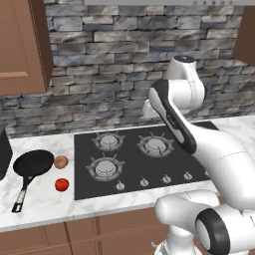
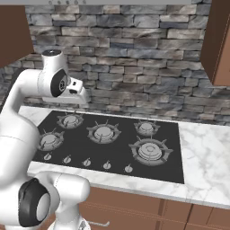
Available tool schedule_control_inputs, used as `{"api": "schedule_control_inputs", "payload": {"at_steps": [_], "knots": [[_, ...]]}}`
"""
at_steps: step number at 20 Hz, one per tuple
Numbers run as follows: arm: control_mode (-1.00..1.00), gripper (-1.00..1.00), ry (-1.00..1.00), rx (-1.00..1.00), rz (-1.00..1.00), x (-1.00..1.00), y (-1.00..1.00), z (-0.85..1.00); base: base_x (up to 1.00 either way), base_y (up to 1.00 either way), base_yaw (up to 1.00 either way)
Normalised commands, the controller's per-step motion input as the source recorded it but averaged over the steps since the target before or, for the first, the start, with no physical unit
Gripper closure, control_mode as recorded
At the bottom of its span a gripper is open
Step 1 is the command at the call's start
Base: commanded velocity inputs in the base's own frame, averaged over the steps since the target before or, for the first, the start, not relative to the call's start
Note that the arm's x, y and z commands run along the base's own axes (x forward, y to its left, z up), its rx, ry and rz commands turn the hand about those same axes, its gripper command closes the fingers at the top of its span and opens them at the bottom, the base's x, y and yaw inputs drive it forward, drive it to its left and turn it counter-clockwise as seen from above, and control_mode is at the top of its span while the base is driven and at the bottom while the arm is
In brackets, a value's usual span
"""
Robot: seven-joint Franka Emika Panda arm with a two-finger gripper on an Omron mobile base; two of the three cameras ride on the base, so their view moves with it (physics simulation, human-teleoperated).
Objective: Place the pan on the front left burner on the stove. Then place the tomato and the onion in the pan and turn on the front left burner.
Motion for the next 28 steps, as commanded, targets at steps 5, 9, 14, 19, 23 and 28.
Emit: {"api": "schedule_control_inputs", "payload": {"at_steps": [5, 9, 14, 19, 23, 28], "knots": [[-1.00, -1.00, 0.00, 0.00, 0.00, -0.08, 0.40, 0.00, 0.00, 0.00, 0.00], [-1.00, -1.00, -0.01, -0.04, 0.00, -0.16, 0.46, -0.07, 0.00, 0.00, 0.00], [-1.00, -1.00, -0.08, -0.13, 0.00, -0.23, 0.52, -0.04, 0.00, 0.00, 0.00], [-1.00, -1.00, -0.02, -0.08, 0.00, -0.18, 0.54, -0.13, 0.00, 0.00, 0.00], [-1.00, -1.00, 0.00, -0.01, 0.00, -0.09, 0.54, -0.16, 0.00, 0.00, 0.00], [-1.00, -1.00, 0.00, -0.02, 0.00, -0.09, 0.50, -0.05, 0.00, 0.00, 0.00]]}}
